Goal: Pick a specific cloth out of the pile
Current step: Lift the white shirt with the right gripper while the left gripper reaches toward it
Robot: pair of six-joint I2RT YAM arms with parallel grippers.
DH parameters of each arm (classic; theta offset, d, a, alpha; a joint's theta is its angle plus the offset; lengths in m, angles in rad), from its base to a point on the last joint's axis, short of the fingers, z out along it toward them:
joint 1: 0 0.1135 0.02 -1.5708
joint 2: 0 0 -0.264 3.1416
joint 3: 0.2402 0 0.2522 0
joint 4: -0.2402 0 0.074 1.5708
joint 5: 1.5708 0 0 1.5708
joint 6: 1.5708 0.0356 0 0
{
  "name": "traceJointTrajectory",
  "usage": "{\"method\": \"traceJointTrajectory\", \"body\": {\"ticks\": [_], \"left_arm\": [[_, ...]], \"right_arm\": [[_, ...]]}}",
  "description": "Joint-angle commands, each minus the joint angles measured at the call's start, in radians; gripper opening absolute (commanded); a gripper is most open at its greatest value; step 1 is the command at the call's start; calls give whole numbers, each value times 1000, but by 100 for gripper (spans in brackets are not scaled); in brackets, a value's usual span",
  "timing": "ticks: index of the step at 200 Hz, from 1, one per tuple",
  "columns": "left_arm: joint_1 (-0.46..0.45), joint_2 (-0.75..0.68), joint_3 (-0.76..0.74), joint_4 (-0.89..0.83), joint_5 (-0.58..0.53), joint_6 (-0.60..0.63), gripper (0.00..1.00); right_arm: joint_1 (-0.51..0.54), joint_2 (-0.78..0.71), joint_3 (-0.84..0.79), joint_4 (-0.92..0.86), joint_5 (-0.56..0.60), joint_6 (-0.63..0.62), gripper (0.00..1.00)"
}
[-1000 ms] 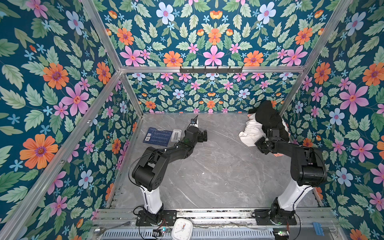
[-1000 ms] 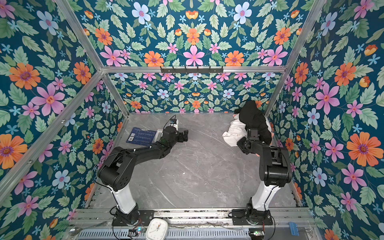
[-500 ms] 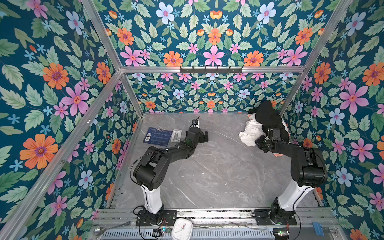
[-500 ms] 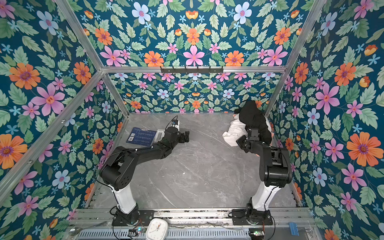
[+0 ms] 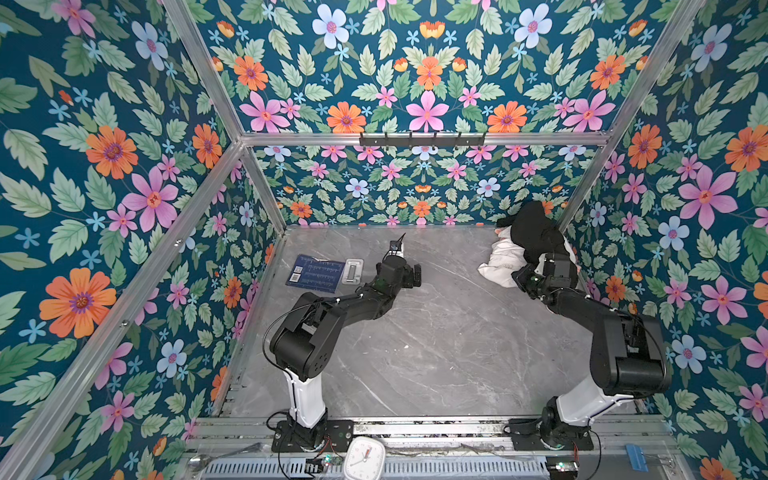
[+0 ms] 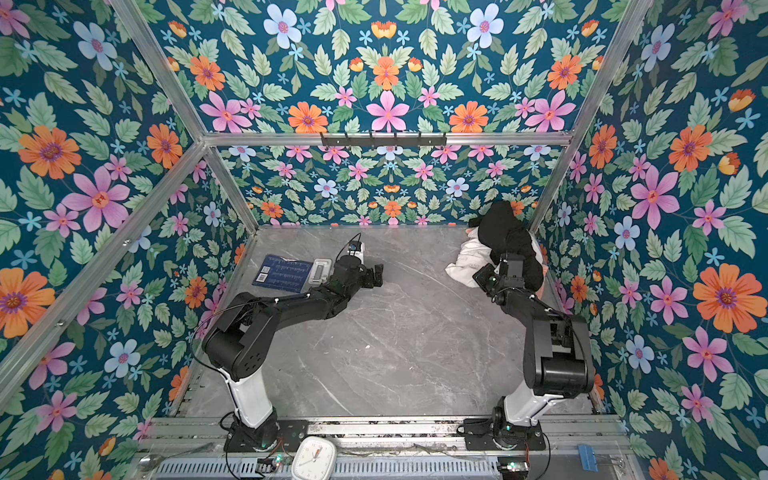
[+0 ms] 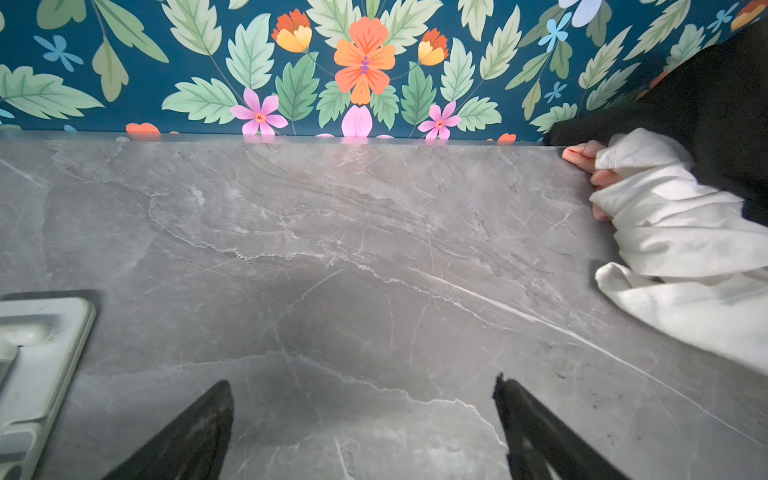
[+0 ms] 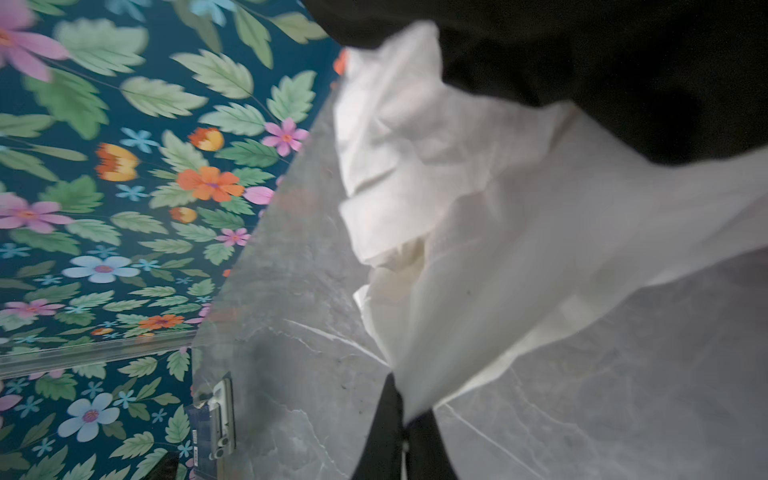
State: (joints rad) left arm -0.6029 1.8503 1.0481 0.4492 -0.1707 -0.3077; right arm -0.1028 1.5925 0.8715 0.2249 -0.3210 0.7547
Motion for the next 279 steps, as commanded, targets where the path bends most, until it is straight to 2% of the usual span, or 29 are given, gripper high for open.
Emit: {"method": "traceJointTrajectory", "body": {"ticks": [1, 30, 99, 181, 205, 247, 279], "left_arm": [[-3, -3, 6, 13, -8, 2, 100], [-7, -14, -2, 15, -16, 5, 100], [-12, -33, -22, 26, -23, 8, 100], [-24, -16, -19, 53, -10, 2, 100], [-29, -19, -40, 115, 37, 6, 100], [-63, 18, 7, 234, 280, 27, 100], [-96, 59, 69, 304, 337, 43, 100]], "right_arm": [[3, -23, 14, 30, 1, -48, 0], [11, -11, 57, 34, -82, -65, 0], [36, -54, 154, -30, -89, -152, 0], [39, -87, 246, -57, -130, -179, 0], [58, -98, 270, -81, -128, -201, 0], [71, -116, 285, -94, -141, -199, 0], [85, -129, 311, -123, -140, -213, 0]]}}
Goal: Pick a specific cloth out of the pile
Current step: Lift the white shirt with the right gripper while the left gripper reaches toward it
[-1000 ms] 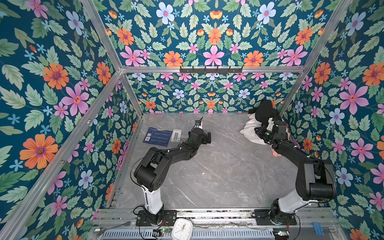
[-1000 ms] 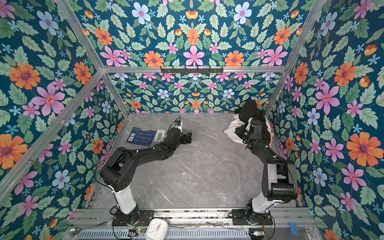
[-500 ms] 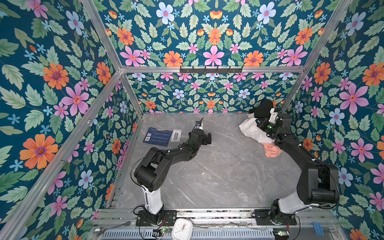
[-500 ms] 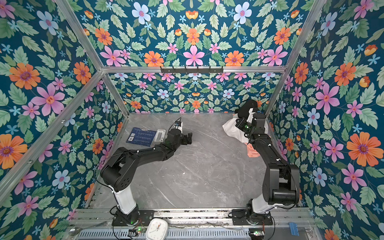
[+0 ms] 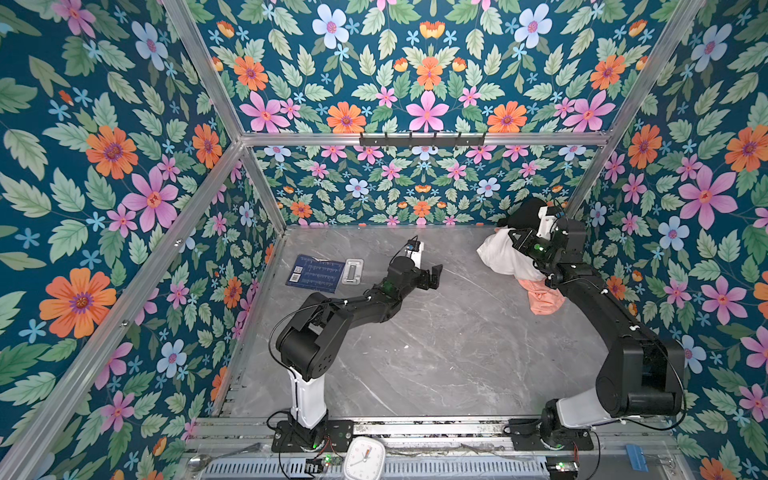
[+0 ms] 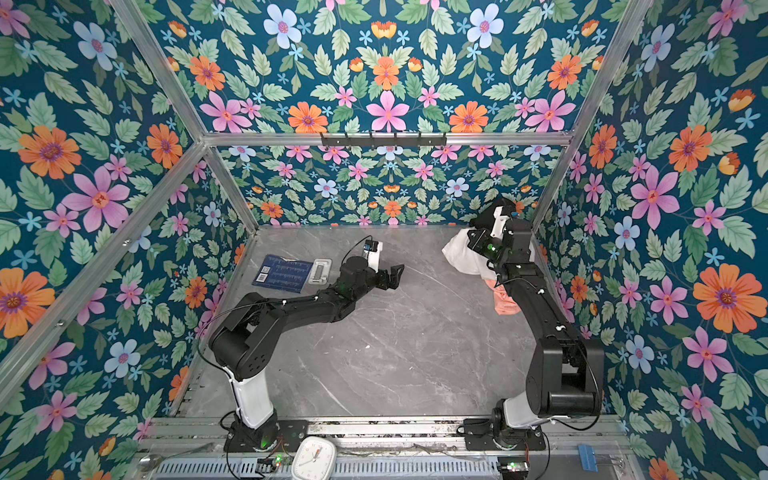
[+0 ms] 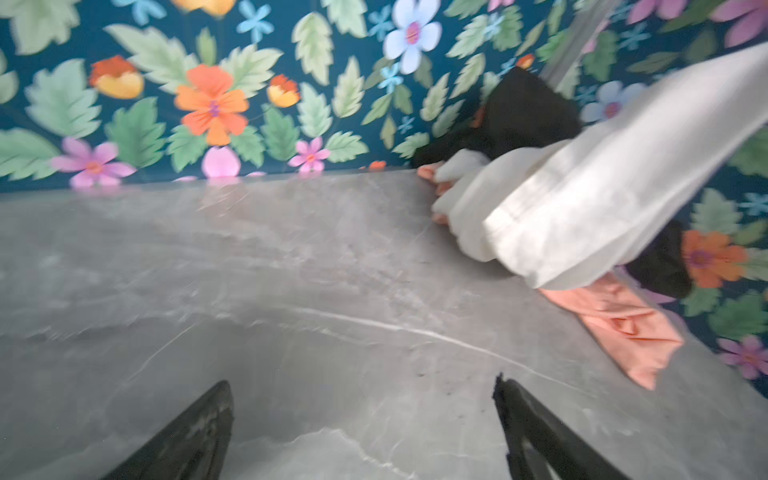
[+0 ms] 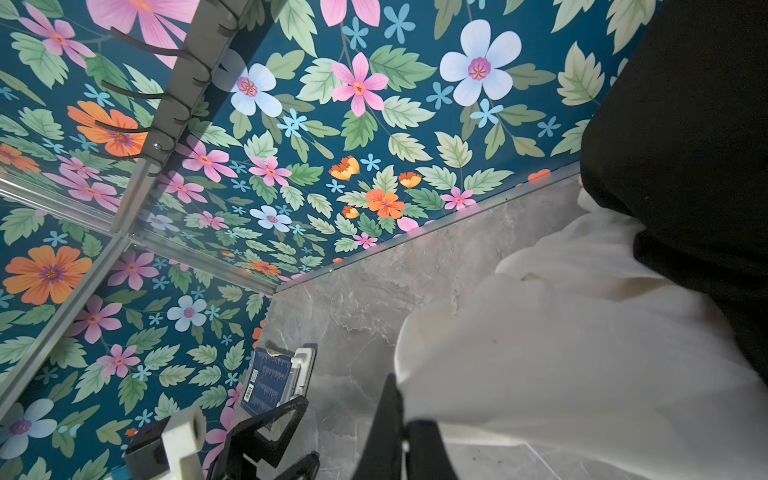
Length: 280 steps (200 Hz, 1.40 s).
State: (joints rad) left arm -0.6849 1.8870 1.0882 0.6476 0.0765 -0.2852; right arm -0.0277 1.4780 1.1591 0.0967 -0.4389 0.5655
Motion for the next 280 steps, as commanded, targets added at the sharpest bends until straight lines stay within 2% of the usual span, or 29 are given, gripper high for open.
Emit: {"method": "traceJointTrajectory", "body": {"ticks": [1, 19, 51, 101, 186, 228, 257, 280], "left_arm": [[-14, 23, 30, 108, 91, 20, 100], [-23, 53, 53, 159, 140, 24, 100], [-29, 135, 133, 270, 336, 40, 96], [-48, 332, 314, 486, 433, -21, 92], [-97, 574, 618, 493, 430, -37, 95], [-100, 713, 797, 447, 351, -42, 96], [-103, 813, 963, 408, 364, -95, 92], [-107, 841, 1018, 368, 360, -90, 88]], "right_arm": [[10, -14, 24, 3, -21, -25, 0], [15, -16, 44, -17, -22, -34, 0], [27, -12, 72, -32, -23, -42, 0], [28, -17, 93, -55, -43, -40, 0], [28, -53, 119, -91, -34, -52, 0], [28, -73, 113, -92, -34, -41, 0], [28, -86, 119, -97, -32, -38, 0], [28, -93, 134, -107, -31, -39, 0]]}}
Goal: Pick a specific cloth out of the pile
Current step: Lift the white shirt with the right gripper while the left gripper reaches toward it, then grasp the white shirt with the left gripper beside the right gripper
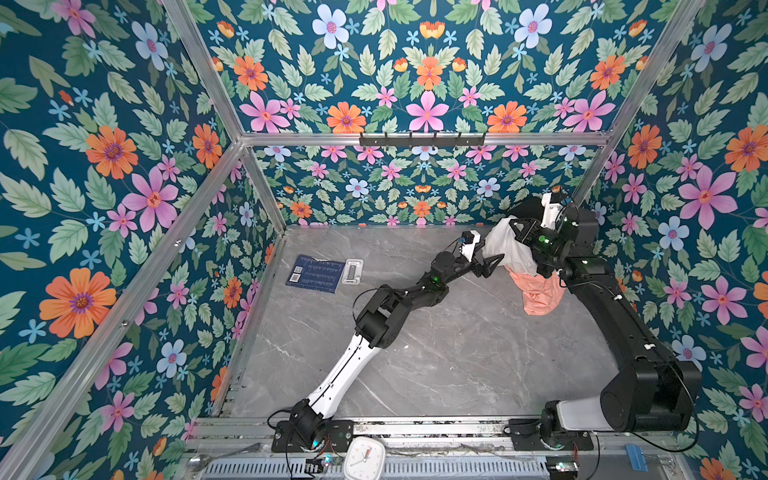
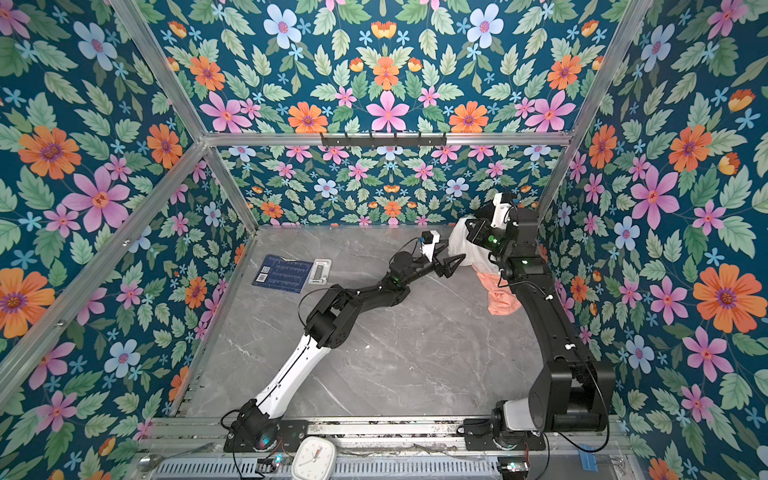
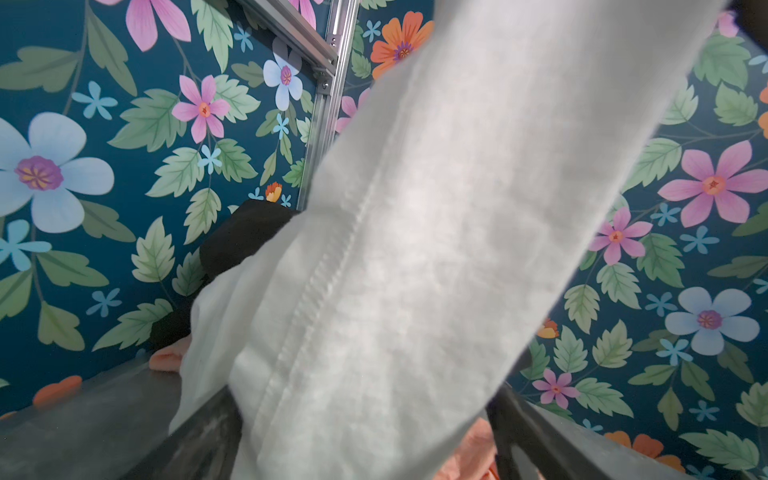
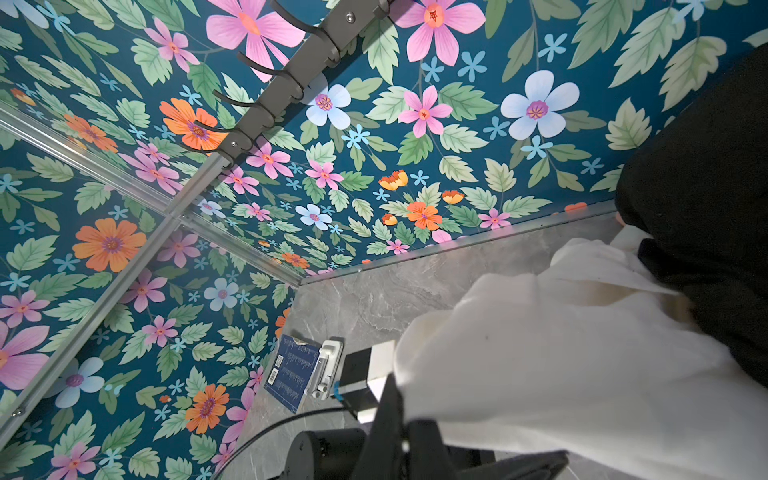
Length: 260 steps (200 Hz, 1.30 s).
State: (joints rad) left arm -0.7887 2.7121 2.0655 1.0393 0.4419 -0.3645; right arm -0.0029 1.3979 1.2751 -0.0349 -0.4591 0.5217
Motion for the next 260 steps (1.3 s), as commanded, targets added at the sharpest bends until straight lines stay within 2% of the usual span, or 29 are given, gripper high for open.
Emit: {"method": "traceJointTrajectory", "body": {"ticks": [1, 18, 37, 62, 101, 129, 150, 187, 260], "left_arm": [[-3, 17, 41, -24, -7, -10, 88], [-2, 10, 35, -28, -9, 8, 79], [-2, -6, 22, -22, 0, 15, 59], [-4, -17, 13, -7, 22, 3, 39], [-8, -50, -15, 35, -8, -15, 18], [-12, -67, 6, 36, -21, -17, 11], [-18, -76, 19, 45, -30, -35, 5], [-27, -108, 16, 67, -45, -32, 0], [-37, -171, -5, 108, -68, -16, 0]], "right_arm": [[3, -13, 18, 24, -10, 5, 0], [3, -16, 20, 24, -11, 5, 0], [3, -17, 14, 29, -9, 6, 0], [3, -20, 16, 21, -3, 1, 0], [3, -33, 42, -30, 40, -37, 0], [-1, -43, 65, -72, 93, -68, 0], [-3, -42, 91, -83, 95, -72, 0], [-2, -39, 131, -112, 85, -88, 0], [-3, -53, 208, -151, 91, -109, 0]]}}
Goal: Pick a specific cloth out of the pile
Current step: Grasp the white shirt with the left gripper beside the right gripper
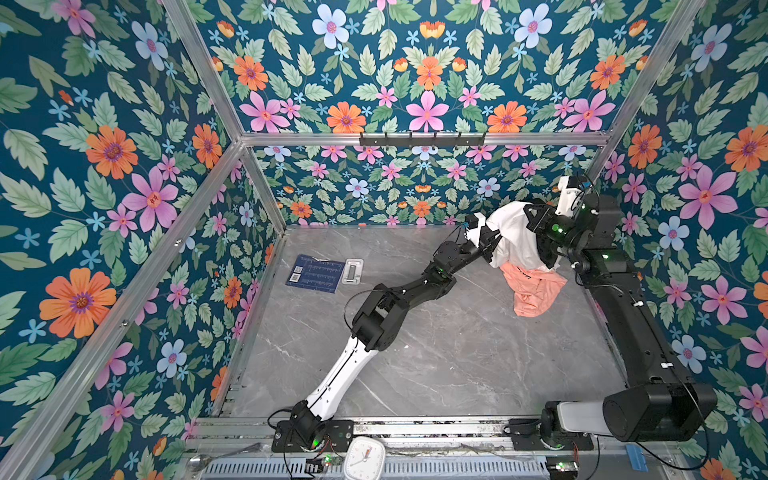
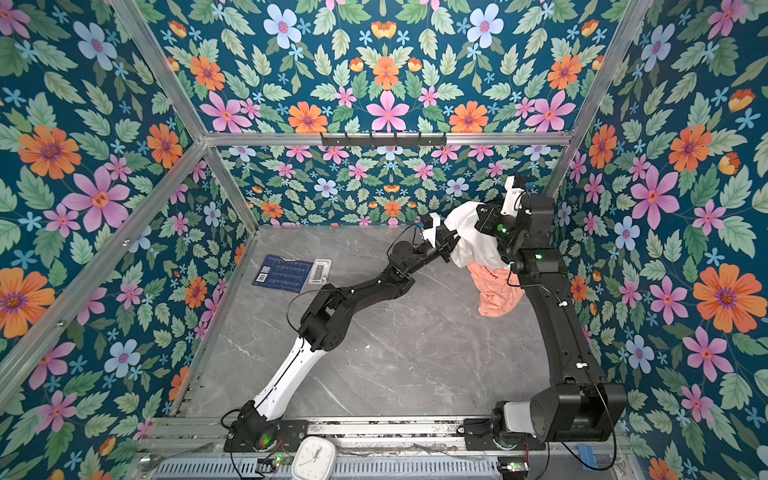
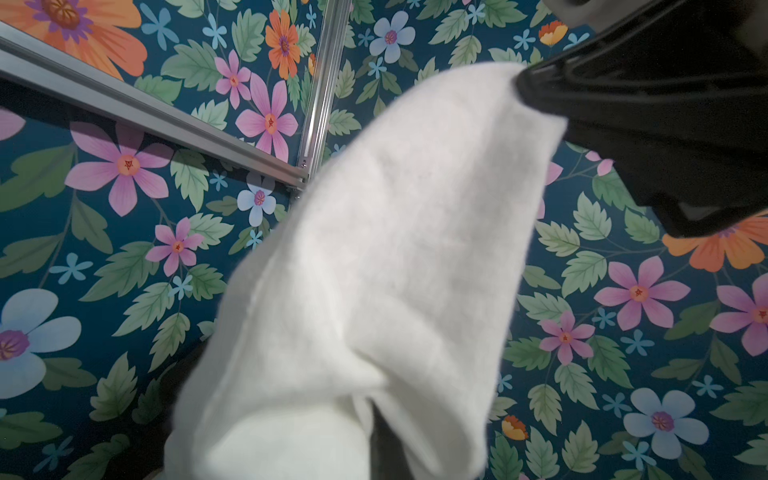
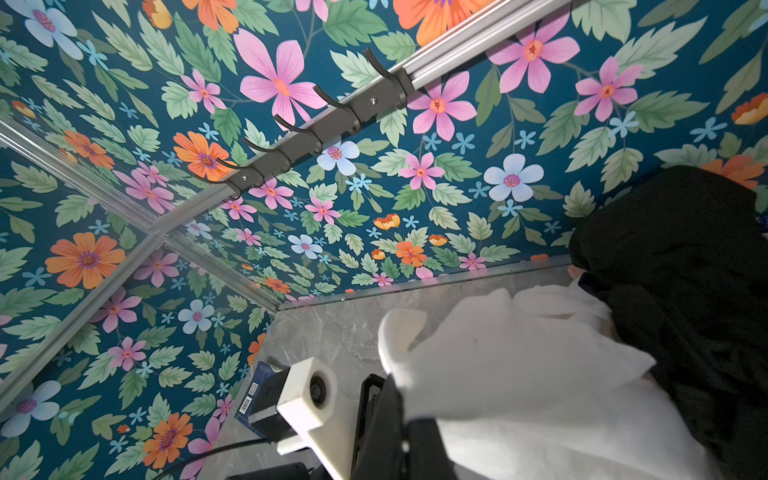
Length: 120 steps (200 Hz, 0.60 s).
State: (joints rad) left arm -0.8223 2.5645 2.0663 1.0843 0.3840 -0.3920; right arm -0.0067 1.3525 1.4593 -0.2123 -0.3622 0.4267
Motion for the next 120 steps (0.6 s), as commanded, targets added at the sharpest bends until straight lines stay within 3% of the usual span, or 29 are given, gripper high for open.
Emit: {"method": "traceJointTrajectory", "body": {"ticks": [1, 120], "left_arm": [[-3, -25, -7, 64, -10, 11, 0], [-26, -67, -9, 106, -22, 22, 0]], "right_arm": [[1, -8, 25, 27, -7, -13, 0], [7, -71, 78, -3, -26, -40, 0]]}}
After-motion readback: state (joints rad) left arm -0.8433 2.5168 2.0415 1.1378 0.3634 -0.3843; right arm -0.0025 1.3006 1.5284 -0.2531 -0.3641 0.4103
